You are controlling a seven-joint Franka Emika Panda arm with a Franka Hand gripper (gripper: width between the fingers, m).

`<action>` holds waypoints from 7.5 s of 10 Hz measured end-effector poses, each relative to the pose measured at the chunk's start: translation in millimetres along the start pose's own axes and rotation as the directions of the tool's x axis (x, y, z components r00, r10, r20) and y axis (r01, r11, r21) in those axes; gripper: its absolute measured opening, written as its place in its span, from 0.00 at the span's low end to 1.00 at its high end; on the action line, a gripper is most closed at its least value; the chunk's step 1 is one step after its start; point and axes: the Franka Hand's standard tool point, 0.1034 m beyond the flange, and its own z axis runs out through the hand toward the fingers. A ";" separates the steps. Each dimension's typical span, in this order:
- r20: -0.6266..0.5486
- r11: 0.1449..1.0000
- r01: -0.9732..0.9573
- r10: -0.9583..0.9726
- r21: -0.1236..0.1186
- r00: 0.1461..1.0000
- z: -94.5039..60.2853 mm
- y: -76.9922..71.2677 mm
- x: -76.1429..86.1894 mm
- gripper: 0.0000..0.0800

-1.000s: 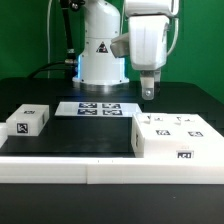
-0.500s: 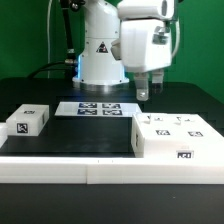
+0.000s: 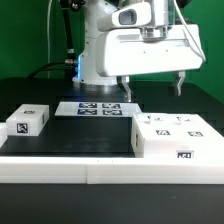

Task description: Assemble cabinet

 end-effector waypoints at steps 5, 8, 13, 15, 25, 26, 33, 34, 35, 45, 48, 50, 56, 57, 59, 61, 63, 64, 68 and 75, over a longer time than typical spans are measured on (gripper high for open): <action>0.013 0.890 -0.454 0.454 0.030 0.891 4.8 -6.6 -3.0 1.00; 0.025 0.883 -0.470 0.469 0.002 0.883 17.4 -22.8 -8.7 1.00; 0.028 0.917 -0.394 0.396 -0.063 0.918 39.2 -20.6 -20.0 1.00; 0.030 0.919 -0.389 0.391 -0.062 0.920 39.4 -22.8 -20.1 1.00; 0.004 0.952 -0.297 0.298 -0.074 0.955 68.6 -14.1 -24.1 1.00; 0.005 0.952 -0.297 0.298 -0.074 0.955 68.7 -14.1 -24.1 1.00; -0.002 0.954 -0.292 0.293 -0.071 0.956 70.4 -18.5 -23.3 1.00; -0.002 0.955 -0.288 0.289 -0.070 0.957 70.5 -20.7 -23.2 1.00; -0.002 0.955 -0.288 0.288 -0.070 0.958 70.6 -20.9 -23.2 1.00; 0.005 0.960 -0.271 0.272 -0.072 0.962 71.4 -20.2 -25.7 0.01; 0.005 0.960 -0.271 0.272 -0.072 0.962 71.4 -20.2 -25.7 0.00; 0.014 0.961 -0.269 0.271 -0.066 0.963 58.8 -22.8 -22.2 0.00; 0.010 0.965 -0.256 0.256 -0.051 0.967 13.1 -13.9 -8.0 0.00; 0.012 0.965 -0.256 0.256 -0.051 0.966 13.6 -13.9 -8.3 0.00; 0.011 0.966 -0.253 0.254 -0.051 0.967 13.2 -13.4 -8.4 0.00; 0.012 0.969 -0.243 0.244 -0.049 0.970 2.5 -9.1 -6.8 0.00; 0.017 0.969 -0.244 0.245 -0.045 0.970 -9.3 -5.7 -2.0 0.00; 0.030 0.969 -0.243 0.244 -0.042 0.969 -12.9 -6.2 0.8 0.00; 0.038 0.969 -0.243 0.244 -0.039 0.969 -14.8 -6.8 4.4 0.00; 0.063 0.969 -0.245 0.247 -0.031 0.967 -29.3 -4.0 20.3 0.00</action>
Offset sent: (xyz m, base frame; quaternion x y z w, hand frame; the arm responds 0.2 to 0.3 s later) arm 0.0000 0.0000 0.0000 0.0000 0.0000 0.2667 0.9638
